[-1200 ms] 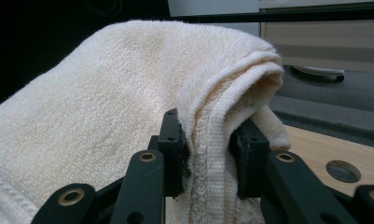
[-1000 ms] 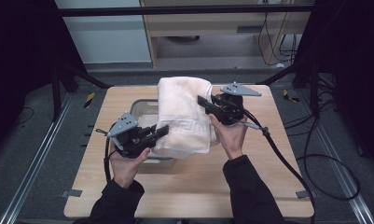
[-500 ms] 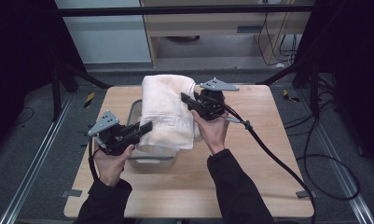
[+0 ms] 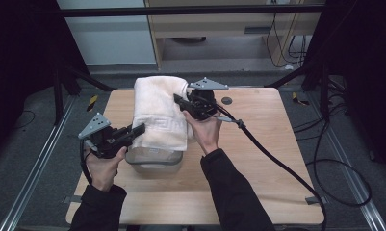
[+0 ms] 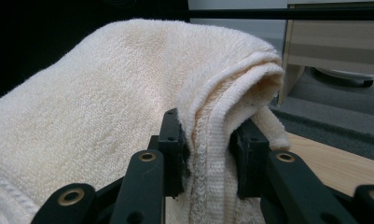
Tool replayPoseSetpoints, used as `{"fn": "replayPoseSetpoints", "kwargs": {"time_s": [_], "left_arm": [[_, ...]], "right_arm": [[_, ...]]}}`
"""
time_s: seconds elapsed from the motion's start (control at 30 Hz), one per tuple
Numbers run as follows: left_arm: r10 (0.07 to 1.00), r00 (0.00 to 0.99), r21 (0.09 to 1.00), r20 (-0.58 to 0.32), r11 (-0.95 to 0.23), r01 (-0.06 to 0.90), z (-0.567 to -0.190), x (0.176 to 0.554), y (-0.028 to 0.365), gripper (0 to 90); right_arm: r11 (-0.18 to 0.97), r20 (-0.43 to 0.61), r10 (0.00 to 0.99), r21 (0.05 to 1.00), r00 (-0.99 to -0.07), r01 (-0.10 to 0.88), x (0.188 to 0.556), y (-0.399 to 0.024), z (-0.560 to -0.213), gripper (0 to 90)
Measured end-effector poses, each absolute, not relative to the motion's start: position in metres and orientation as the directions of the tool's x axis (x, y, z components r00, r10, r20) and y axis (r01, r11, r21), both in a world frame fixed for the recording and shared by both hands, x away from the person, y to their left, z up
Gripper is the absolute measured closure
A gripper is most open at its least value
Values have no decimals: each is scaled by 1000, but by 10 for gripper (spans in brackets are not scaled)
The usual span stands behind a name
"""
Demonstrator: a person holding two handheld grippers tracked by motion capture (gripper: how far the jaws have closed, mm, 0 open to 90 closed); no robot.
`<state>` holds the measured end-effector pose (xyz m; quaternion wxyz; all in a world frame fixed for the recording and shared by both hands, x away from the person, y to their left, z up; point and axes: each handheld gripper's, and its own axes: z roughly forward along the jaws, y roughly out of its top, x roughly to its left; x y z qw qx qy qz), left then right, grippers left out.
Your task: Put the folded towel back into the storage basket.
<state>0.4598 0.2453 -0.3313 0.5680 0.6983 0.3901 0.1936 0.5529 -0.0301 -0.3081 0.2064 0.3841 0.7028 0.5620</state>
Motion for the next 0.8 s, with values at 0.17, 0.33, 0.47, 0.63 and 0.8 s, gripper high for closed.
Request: {"fn": "replayPoseSetpoints", "kwargs": {"time_s": [0.17,0.33,0.47,0.63,0.8], "left_arm": [[777,604,934,-179,-59,352,-343,467,254,769],[785,591,923,-184,-69,379,-358,473,262,769],[792,577,910,-198,-70,408,-369,478,267,768],[797,564,896,-215,-69,439,-383,484,271,768],[802,555,883,-221,-77,463,-392,488,275,768]], "right_arm": [[78,149,775,941,-614,328,560,-20,-323,690],[89,159,776,931,-610,355,568,-9,-340,689],[98,162,780,922,-605,375,574,-2,-354,689],[111,168,786,908,-595,404,579,6,-369,688],[122,169,789,899,-590,421,583,12,-382,688]]}}
